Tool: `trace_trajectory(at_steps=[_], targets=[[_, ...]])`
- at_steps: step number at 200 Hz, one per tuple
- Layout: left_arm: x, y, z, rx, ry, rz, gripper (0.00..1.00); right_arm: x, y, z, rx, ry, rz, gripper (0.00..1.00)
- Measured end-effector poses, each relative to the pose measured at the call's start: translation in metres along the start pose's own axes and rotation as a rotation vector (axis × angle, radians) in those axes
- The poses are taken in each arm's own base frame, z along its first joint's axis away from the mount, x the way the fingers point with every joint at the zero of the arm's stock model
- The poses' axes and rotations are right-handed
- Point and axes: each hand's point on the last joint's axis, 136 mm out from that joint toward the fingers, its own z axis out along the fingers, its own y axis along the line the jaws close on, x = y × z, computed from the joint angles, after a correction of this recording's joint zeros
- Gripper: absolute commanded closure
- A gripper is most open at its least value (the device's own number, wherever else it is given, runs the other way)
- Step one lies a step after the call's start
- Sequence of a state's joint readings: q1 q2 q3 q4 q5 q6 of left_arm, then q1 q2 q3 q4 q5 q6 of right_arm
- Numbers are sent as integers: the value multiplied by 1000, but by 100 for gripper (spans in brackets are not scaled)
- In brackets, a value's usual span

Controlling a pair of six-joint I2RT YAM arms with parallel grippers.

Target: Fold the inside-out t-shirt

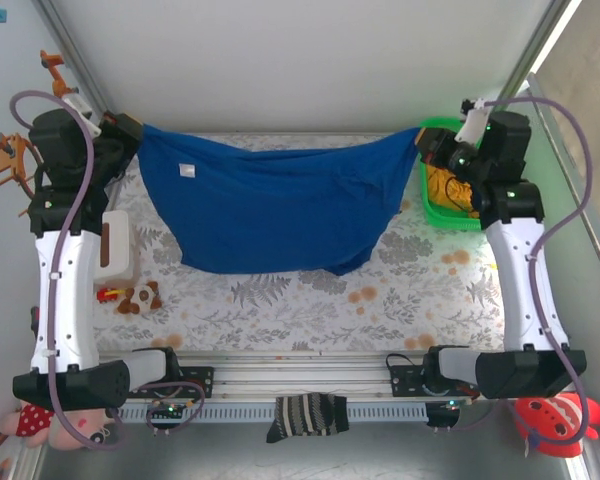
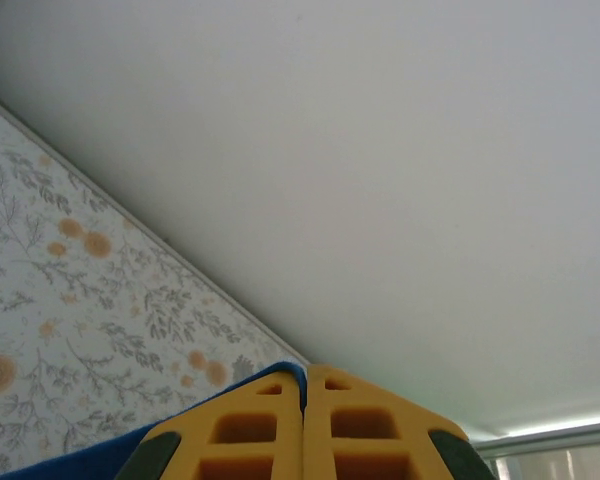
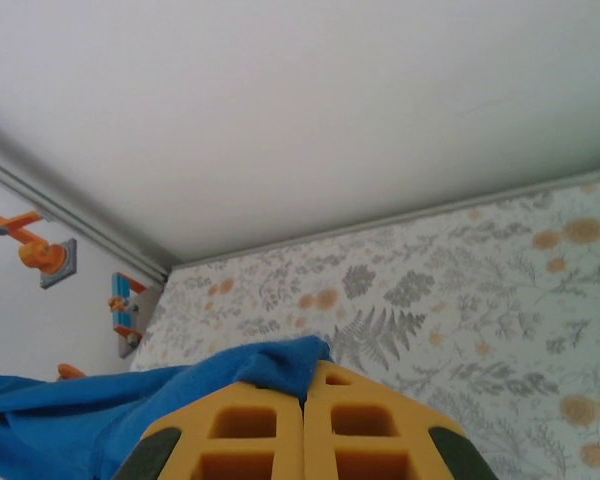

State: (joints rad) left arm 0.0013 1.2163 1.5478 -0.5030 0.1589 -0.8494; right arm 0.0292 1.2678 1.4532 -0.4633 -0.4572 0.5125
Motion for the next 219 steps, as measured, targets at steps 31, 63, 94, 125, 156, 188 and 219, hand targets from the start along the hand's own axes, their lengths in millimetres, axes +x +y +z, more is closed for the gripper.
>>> trace_trajectory(at_steps=[31, 63, 94, 125, 156, 188, 219], targets=[[71, 88, 36, -170, 154, -40, 100, 82, -78, 62, 120, 209, 131, 84], [136, 171, 53, -364, 304, -70, 100, 142, -138, 113, 211, 382, 208, 69], [143, 182, 61, -387, 326, -50, 100, 173, -146, 105, 241, 420, 211, 66], [138, 177, 64, -361, 304, -32, 100, 203, -133, 95, 242, 449, 154, 62], [136, 176, 67, -353, 299, -22, 100, 232, -137, 103, 273, 514, 96, 49], [137, 177, 68, -353, 301, -18, 100, 247, -153, 110, 321, 552, 77, 48], [138, 178, 69, -356, 305, -16, 100, 261, -163, 117, 339, 586, 76, 65]])
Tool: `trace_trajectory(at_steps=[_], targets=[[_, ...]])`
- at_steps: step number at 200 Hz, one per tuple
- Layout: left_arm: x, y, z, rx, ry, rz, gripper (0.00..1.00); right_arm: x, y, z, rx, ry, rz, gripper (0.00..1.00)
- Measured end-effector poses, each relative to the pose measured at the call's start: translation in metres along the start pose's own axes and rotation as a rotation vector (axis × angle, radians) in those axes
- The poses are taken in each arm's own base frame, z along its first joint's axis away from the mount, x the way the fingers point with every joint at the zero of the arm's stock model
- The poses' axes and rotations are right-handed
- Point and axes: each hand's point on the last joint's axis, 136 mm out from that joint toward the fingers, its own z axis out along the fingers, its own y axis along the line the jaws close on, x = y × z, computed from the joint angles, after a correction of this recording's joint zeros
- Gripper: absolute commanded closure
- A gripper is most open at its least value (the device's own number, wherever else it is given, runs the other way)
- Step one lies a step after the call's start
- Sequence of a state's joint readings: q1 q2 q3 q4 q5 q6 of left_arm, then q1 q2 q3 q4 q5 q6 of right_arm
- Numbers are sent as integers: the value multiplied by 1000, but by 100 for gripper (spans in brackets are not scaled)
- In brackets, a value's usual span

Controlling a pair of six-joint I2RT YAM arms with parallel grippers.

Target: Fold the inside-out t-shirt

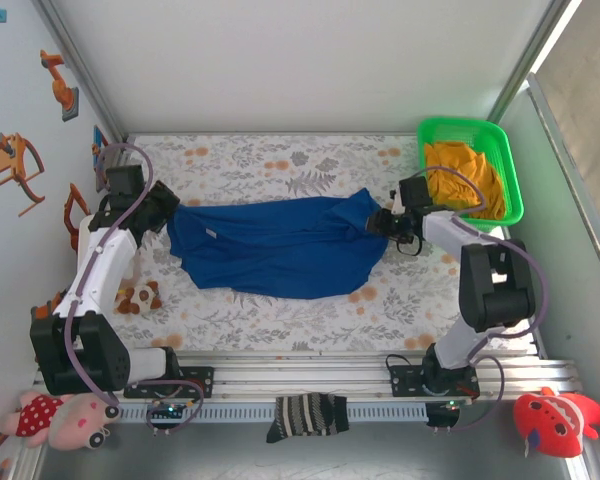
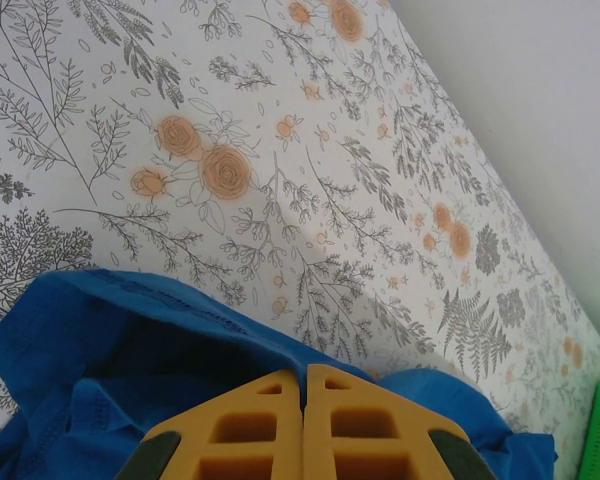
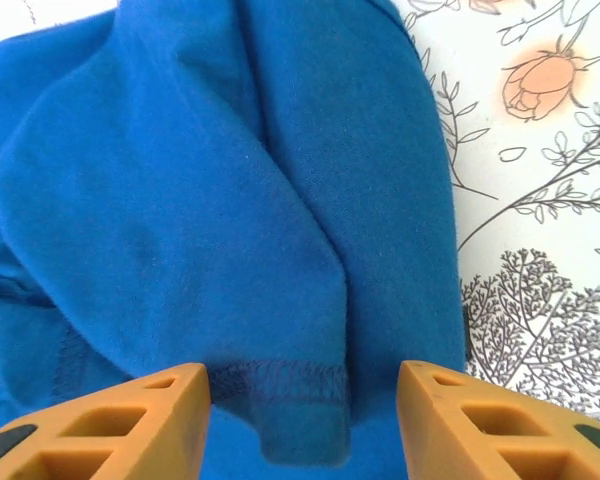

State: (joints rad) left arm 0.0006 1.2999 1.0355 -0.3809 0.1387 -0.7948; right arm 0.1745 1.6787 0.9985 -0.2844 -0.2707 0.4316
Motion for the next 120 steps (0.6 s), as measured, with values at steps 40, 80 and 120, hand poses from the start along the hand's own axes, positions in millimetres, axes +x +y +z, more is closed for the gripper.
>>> trace_trajectory(at_steps=[40, 80, 120], targets=[[0, 0, 1, -2, 3, 0, 100, -16, 10, -1, -21, -9, -14, 100], [-29, -38, -21, 65, -40, 18, 100, -82, 64, -77, -137, -172, -70, 100], [-87, -118, -101, 281, -219, 52, 100, -150, 122, -260, -304, -560, -125, 100]])
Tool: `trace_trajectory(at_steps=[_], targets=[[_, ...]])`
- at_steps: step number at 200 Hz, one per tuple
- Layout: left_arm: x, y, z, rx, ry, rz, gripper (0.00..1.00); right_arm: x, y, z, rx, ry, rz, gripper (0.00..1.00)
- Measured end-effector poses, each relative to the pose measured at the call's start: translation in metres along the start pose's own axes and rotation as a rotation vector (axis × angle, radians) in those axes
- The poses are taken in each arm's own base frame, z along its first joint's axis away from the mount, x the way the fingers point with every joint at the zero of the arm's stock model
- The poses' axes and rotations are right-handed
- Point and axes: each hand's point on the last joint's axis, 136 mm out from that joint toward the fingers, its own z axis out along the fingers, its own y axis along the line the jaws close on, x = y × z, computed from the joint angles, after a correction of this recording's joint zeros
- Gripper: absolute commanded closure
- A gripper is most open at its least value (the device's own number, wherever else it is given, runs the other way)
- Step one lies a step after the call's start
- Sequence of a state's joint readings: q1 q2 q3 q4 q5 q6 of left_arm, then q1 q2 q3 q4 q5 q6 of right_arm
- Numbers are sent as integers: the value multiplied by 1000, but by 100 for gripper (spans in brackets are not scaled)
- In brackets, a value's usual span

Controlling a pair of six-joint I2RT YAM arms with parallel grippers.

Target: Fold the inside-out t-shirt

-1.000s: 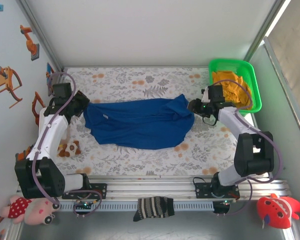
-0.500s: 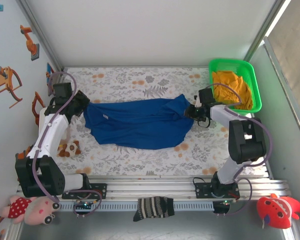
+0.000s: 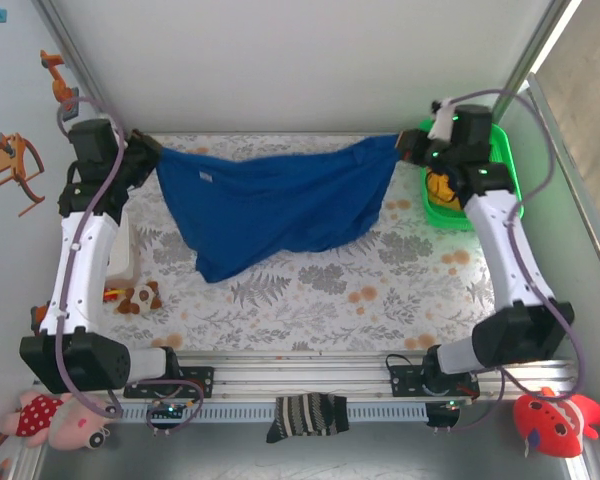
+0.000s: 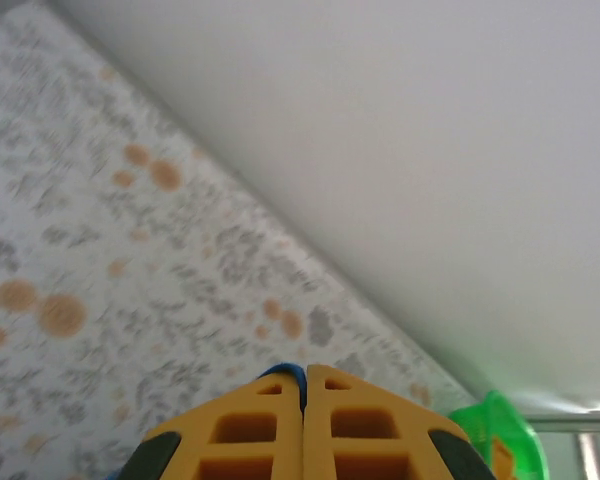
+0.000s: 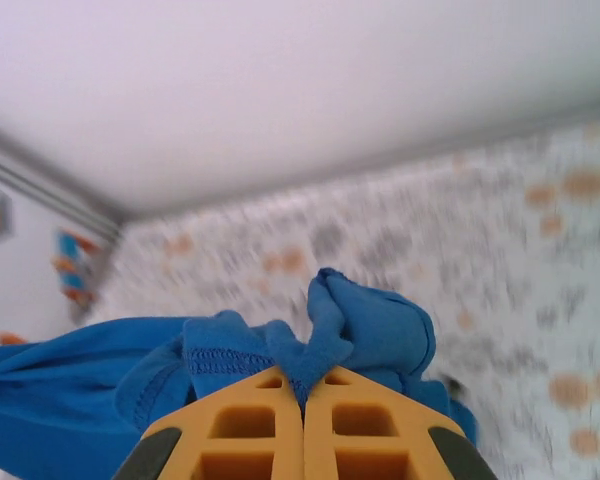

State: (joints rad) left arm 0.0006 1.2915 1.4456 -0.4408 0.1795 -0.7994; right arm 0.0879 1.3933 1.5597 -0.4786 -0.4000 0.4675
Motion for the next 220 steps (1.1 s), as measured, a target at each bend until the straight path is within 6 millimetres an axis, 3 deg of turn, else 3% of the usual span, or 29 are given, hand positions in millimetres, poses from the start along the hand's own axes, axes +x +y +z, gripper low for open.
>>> trace_trajectory(at_steps=[10, 24, 40, 53, 73, 85, 97, 109, 123, 137, 152, 169, 196, 220], targets=[[-12, -18, -17, 47, -42, 4, 100, -28, 20, -33, -26, -95, -26, 100], [-23, -35, -40, 98, -87, 4, 100, -49, 45, -69, -65, -184, -60, 100], [-27, -45, -60, 136, -118, 0, 100, -52, 59, -90, -97, -215, -70, 100], [-26, -48, -69, 154, -124, -3, 100, -41, 58, -91, -108, -197, -54, 100], [-13, -36, -66, 140, -99, -10, 100, 1, 32, -67, -90, -98, 18, 100], [3, -18, -56, 105, -64, -19, 100, 44, 3, -42, -46, 5, 89, 100], [26, 9, -41, 50, -10, -34, 100, 94, -26, -22, 7, 117, 151, 100], [51, 39, -26, -13, 49, -50, 100, 148, -50, -10, 57, 229, 201, 84], [87, 80, -10, -99, 131, -70, 100, 203, -71, -7, 112, 334, 246, 73], [120, 116, -2, -176, 204, -85, 100, 240, -86, -9, 157, 401, 262, 71], [147, 144, 1, -236, 261, -94, 100, 258, -97, -12, 196, 427, 266, 68], [163, 161, 1, -271, 296, -94, 100, 259, -102, -12, 218, 421, 243, 64], [167, 165, 0, -269, 298, -81, 100, 261, -100, -8, 222, 422, 194, 61], [163, 161, -1, -248, 279, -67, 100, 276, -92, 0, 217, 472, 149, 61]])
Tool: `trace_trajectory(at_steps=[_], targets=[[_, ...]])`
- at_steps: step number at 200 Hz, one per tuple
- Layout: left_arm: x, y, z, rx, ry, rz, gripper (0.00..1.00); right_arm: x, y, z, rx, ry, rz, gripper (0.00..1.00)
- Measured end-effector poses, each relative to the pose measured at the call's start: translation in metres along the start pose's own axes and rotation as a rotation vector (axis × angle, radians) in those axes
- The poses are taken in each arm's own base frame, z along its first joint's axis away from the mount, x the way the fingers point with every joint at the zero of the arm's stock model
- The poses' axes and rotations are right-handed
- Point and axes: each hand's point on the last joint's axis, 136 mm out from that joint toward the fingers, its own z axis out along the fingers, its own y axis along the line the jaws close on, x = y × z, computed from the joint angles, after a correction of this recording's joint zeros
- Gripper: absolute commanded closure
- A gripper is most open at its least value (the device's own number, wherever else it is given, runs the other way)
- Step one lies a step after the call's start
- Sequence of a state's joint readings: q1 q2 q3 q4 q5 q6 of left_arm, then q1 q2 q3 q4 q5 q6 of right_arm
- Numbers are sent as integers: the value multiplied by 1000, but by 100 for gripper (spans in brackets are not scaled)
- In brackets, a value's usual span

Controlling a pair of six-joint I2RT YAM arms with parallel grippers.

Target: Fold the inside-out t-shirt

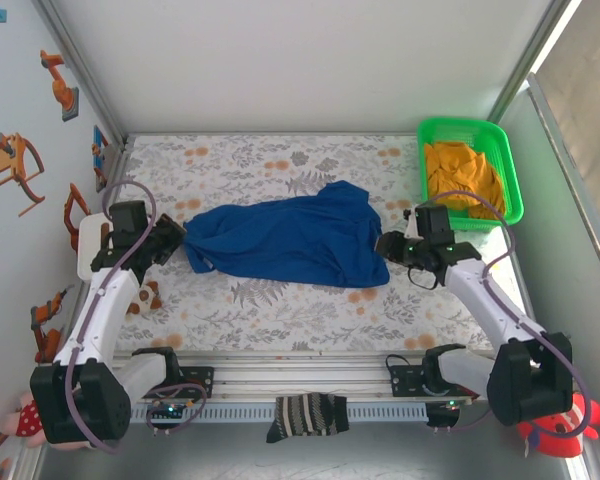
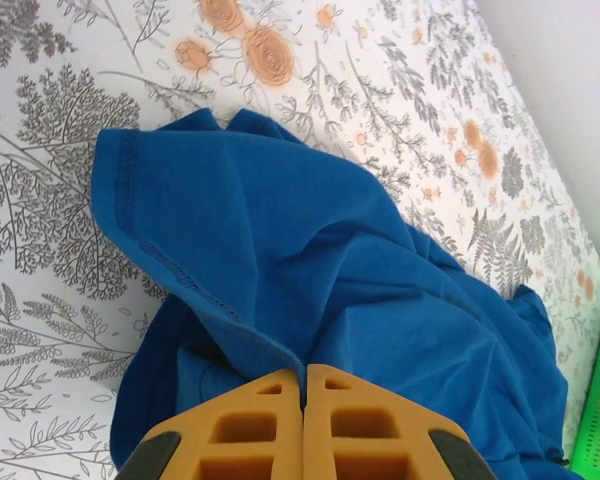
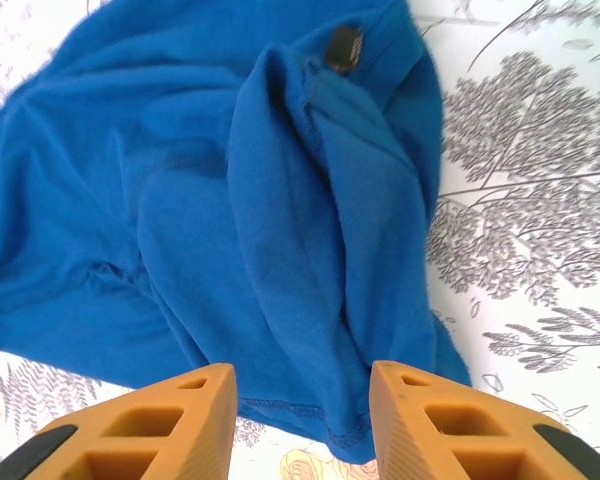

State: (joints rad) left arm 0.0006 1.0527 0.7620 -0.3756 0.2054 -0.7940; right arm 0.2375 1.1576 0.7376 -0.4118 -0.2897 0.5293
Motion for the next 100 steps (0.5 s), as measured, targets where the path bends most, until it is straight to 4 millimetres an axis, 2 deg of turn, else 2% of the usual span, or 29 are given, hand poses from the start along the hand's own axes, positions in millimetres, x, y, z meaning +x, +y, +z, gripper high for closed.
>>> trace_trajectory(at_steps=[41, 78, 100], targets=[[-1, -1, -1, 2, -7, 12, 100, 20, 9, 18, 15, 51, -59, 65], [-1, -1, -1, 2, -7, 20, 100, 53, -8, 41, 67, 138, -39, 66], [-1, -1, -1, 2, -8, 24, 100, 64, -10, 52, 86, 177, -45, 66]])
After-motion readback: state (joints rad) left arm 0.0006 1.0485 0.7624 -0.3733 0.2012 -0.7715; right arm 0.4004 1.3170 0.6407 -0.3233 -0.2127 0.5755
